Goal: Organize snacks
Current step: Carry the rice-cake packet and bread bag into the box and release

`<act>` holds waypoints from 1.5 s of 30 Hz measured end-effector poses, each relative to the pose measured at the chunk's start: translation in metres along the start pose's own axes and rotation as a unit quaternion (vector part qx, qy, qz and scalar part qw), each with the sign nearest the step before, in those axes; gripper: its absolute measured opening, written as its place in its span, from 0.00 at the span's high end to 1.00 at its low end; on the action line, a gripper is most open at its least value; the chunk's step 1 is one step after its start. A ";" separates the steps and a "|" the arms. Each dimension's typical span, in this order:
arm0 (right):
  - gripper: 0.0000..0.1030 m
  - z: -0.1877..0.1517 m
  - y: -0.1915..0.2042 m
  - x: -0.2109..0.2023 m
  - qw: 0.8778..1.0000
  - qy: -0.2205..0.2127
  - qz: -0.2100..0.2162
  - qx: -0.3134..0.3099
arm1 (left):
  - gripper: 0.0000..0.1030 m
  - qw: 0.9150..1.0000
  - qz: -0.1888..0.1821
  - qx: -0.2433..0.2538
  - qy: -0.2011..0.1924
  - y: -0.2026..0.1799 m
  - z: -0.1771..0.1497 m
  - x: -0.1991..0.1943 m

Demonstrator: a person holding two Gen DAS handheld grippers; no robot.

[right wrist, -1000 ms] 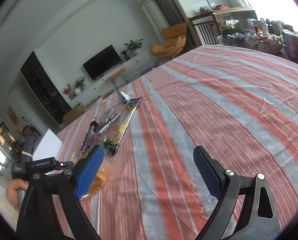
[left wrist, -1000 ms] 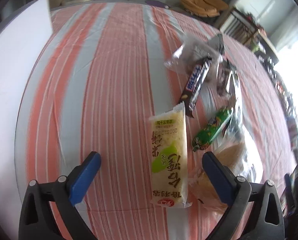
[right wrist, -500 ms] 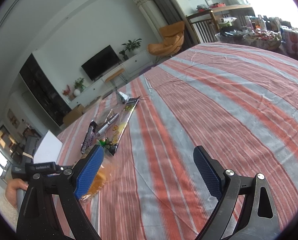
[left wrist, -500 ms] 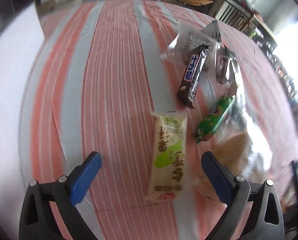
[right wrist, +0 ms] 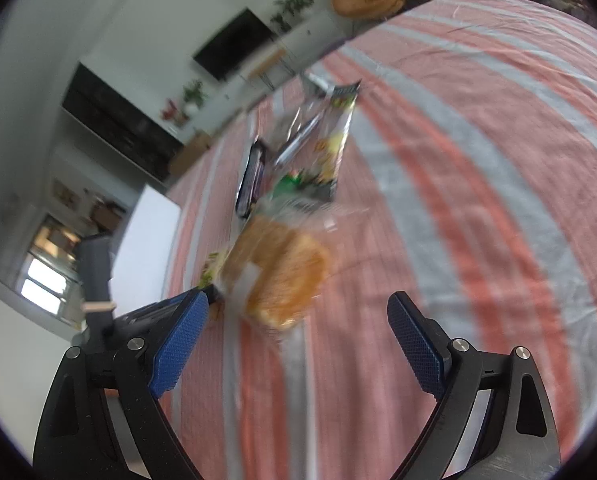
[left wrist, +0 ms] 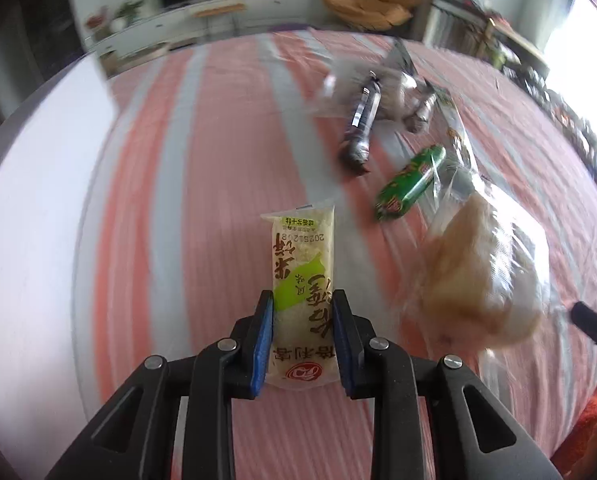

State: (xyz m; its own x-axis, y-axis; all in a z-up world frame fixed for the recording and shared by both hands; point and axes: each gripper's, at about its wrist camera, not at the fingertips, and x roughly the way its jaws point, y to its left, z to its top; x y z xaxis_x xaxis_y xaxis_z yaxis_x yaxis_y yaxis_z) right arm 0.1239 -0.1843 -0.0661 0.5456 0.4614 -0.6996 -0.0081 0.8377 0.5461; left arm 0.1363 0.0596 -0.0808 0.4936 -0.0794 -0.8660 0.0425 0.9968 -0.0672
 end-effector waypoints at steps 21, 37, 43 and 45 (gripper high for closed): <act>0.23 -0.001 0.083 -0.059 0.996 0.015 0.024 -0.086 | 0.74 0.980 -0.107 -0.100 -0.135 0.096 -0.060 -0.211; 0.19 -0.072 0.333 0.009 0.921 0.114 0.174 -0.328 | 0.22 0.946 0.144 -0.267 -0.116 0.279 -0.117 -0.242; 0.19 -0.041 0.239 0.017 0.947 0.006 0.050 -0.318 | 0.21 0.962 0.115 -0.200 -0.147 0.231 -0.090 -0.218; 0.19 -0.035 0.180 0.033 0.947 -0.032 -0.073 -0.313 | 0.19 0.969 0.077 -0.157 -0.174 0.205 -0.078 -0.209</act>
State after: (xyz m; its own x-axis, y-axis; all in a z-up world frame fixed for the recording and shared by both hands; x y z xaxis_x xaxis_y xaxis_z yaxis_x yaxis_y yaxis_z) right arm 0.1105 -0.0083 -0.0072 0.6280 0.3253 -0.7069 -0.4121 0.9096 0.0525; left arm -0.0256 0.2804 0.0479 0.7384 0.1281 -0.6621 -0.2941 0.9447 -0.1451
